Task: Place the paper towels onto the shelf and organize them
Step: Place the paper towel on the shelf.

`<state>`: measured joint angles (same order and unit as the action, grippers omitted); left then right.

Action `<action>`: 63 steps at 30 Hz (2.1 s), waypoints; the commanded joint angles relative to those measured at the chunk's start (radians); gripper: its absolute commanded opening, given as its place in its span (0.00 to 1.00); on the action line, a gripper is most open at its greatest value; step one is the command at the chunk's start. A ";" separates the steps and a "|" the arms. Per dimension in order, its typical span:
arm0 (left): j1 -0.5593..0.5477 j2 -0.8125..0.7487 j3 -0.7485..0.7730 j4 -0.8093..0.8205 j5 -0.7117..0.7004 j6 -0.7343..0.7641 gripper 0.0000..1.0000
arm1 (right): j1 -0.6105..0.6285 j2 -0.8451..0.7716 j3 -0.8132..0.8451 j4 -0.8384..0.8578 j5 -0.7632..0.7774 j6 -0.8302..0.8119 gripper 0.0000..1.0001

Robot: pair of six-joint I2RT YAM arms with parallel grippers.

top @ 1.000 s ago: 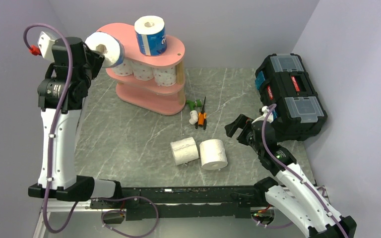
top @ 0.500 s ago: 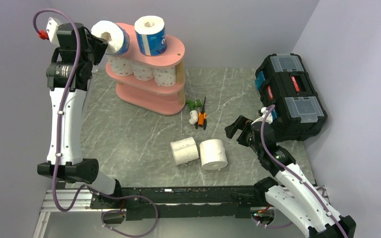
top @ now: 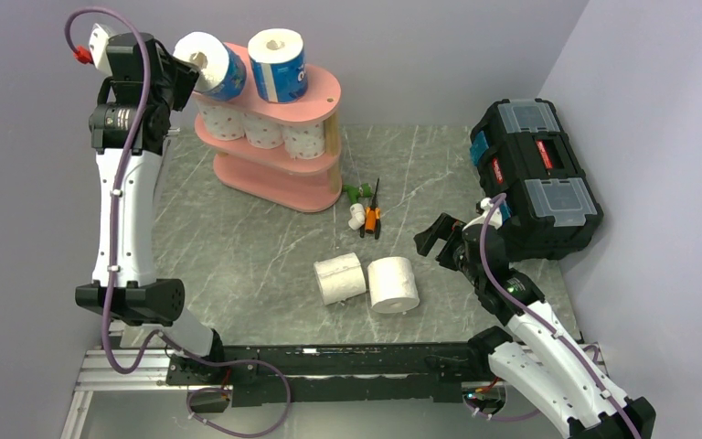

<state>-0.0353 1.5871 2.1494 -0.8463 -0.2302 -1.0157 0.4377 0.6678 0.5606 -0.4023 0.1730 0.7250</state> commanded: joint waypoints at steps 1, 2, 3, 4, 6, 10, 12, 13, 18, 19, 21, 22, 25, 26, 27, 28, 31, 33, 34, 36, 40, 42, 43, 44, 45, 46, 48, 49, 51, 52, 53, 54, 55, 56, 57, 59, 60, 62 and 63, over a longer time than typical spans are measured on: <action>-0.001 0.021 0.060 0.094 0.048 -0.026 0.39 | -0.004 -0.002 -0.002 0.022 0.007 -0.013 1.00; 0.000 0.024 0.062 0.093 0.049 -0.024 0.39 | -0.004 -0.003 -0.003 0.022 0.007 -0.013 1.00; -0.001 0.027 0.063 0.093 0.051 -0.023 0.41 | -0.004 -0.002 -0.003 0.022 0.008 -0.014 1.00; 0.000 0.028 0.061 0.096 0.053 -0.020 0.43 | -0.004 -0.002 -0.002 0.022 0.008 -0.014 1.00; 0.000 0.029 0.056 0.101 0.057 -0.016 0.46 | -0.004 -0.001 0.001 0.020 0.009 -0.015 1.00; 0.000 0.025 0.047 0.100 0.051 -0.014 0.48 | -0.005 0.001 0.001 0.020 0.010 -0.015 1.00; 0.001 0.025 0.046 0.100 0.049 -0.011 0.50 | -0.004 0.003 0.002 0.020 0.009 -0.015 1.00; 0.001 0.025 0.047 0.102 0.051 -0.010 0.50 | -0.004 0.003 0.002 0.020 0.008 -0.014 1.00; 0.003 0.030 0.044 0.106 0.063 -0.007 0.50 | -0.004 0.003 0.001 0.019 0.011 -0.014 1.00; 0.006 0.030 0.043 0.108 0.064 -0.007 0.50 | -0.004 0.002 0.001 0.019 0.011 -0.013 1.00; 0.006 0.031 0.040 0.110 0.067 -0.008 0.51 | -0.004 0.002 0.003 0.019 0.011 -0.014 1.00; 0.007 0.031 0.039 0.111 0.068 -0.008 0.51 | -0.004 0.002 0.002 0.018 0.011 -0.014 1.00; 0.009 0.034 0.039 0.114 0.075 -0.004 0.51 | -0.004 0.004 0.003 0.019 0.011 -0.013 1.00; 0.008 0.036 0.037 0.117 0.075 -0.002 0.51 | -0.004 0.004 0.003 0.018 0.011 -0.014 1.00; 0.009 0.036 0.037 0.117 0.073 0.000 0.51 | -0.004 0.004 0.003 0.018 0.012 -0.014 1.00; 0.008 0.037 0.037 0.118 0.072 0.000 0.52 | -0.003 0.004 0.004 0.019 0.013 -0.013 1.00; 0.012 0.039 0.034 0.122 0.078 0.003 0.53 | -0.004 0.007 0.006 0.020 0.011 -0.013 1.00; 0.011 0.039 0.034 0.123 0.082 0.003 0.54 | -0.003 0.009 0.006 0.020 0.011 -0.012 1.00; 0.012 0.039 0.034 0.124 0.082 0.005 0.54 | -0.004 0.009 0.006 0.018 0.011 -0.013 1.00; 0.013 0.040 0.034 0.123 0.084 0.005 0.55 | -0.004 0.011 0.006 0.020 0.011 -0.013 1.00; 0.017 0.039 0.035 0.126 0.092 0.005 0.59 | -0.004 0.010 0.006 0.020 0.011 -0.013 1.00; 0.018 0.035 0.034 0.130 0.096 0.007 0.61 | -0.003 0.012 0.007 0.021 0.011 -0.013 1.00; 0.020 0.033 0.034 0.131 0.097 0.009 0.63 | -0.005 0.013 0.006 0.023 0.010 -0.013 1.00; 0.020 0.030 0.034 0.134 0.098 0.009 0.65 | -0.005 0.015 0.006 0.025 0.008 -0.015 1.00; 0.022 0.028 0.033 0.134 0.099 0.009 0.67 | -0.004 0.015 0.007 0.027 0.001 -0.017 1.00; 0.022 0.025 0.035 0.135 0.101 0.010 0.69 | -0.003 0.017 0.008 0.029 -0.002 -0.019 1.00; 0.025 0.017 0.035 0.137 0.106 0.012 0.74 | -0.004 0.019 0.008 0.031 -0.007 -0.018 1.00; 0.027 0.012 0.035 0.137 0.108 0.012 0.76 | -0.005 0.020 0.007 0.032 -0.008 -0.018 1.00; 0.032 0.000 0.035 0.139 0.110 0.015 0.80 | -0.004 0.020 0.009 0.032 -0.010 -0.018 1.00; 0.032 -0.005 0.036 0.139 0.110 0.017 0.81 | -0.004 0.020 0.009 0.032 -0.010 -0.018 1.00; 0.032 -0.015 0.034 0.138 0.109 0.019 0.82 | -0.004 0.020 0.009 0.032 -0.010 -0.018 1.00; 0.032 -0.024 0.030 0.140 0.110 0.021 0.83 | -0.004 0.020 0.011 0.032 -0.012 -0.018 1.00; 0.032 -0.035 0.022 0.141 0.109 0.023 0.83 | -0.003 0.020 0.011 0.031 -0.012 -0.017 1.00; 0.032 -0.050 0.010 0.145 0.107 0.024 0.83 | -0.005 0.018 0.012 0.031 -0.012 -0.016 1.00; 0.051 -0.065 -0.007 0.149 0.102 0.026 0.83 | -0.004 0.018 0.012 0.031 -0.012 -0.016 1.00; 0.068 -0.108 -0.062 0.164 0.091 0.025 0.80 | -0.004 0.015 0.014 0.032 -0.016 -0.017 1.00; 0.076 -0.136 -0.102 0.177 0.085 0.022 0.77 | -0.005 0.013 0.013 0.034 -0.020 -0.018 1.00; 0.094 -0.199 -0.211 0.226 0.087 0.031 0.72 | -0.003 0.009 0.013 0.039 -0.032 -0.023 1.00; 0.100 -0.235 -0.270 0.259 0.089 0.042 0.69 | -0.003 0.007 0.014 0.042 -0.040 -0.025 1.00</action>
<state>0.0353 1.4792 2.0171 -0.7006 -0.1360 -1.0069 0.4370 0.6884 0.5606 -0.4015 0.1669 0.7208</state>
